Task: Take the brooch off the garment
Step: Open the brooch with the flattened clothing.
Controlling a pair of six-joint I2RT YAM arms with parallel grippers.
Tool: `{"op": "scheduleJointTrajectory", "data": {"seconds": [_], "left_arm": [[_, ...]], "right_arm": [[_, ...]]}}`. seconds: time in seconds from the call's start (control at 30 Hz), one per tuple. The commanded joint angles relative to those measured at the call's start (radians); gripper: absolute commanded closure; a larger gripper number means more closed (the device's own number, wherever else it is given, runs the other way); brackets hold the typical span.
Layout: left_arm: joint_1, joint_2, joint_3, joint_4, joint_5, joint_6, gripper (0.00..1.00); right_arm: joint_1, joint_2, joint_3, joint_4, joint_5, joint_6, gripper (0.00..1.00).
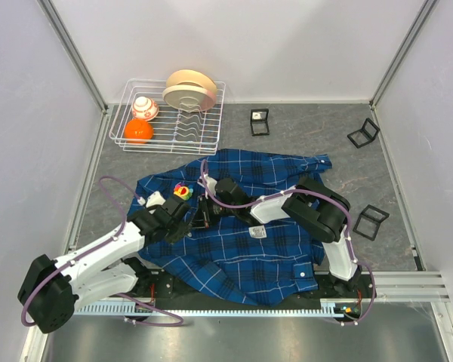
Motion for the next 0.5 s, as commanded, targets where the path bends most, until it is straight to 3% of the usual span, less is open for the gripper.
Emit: {"op": "scheduleJointTrajectory", "data": {"seconds": [0.0,0.47], "left_arm": [[0.003,-0.030,-0.010,0.021,-0.015,-0.046,0.70],[0.005,-0.041,-0.016,0.054,-0.036,-0.018,0.70]], "right_arm": [[0.006,-0.002,0.009,0.017,0.001,-0.014,0.93],[0.028,0.003,0.035,-0.023,0.024,-0.040,0.93]]}}
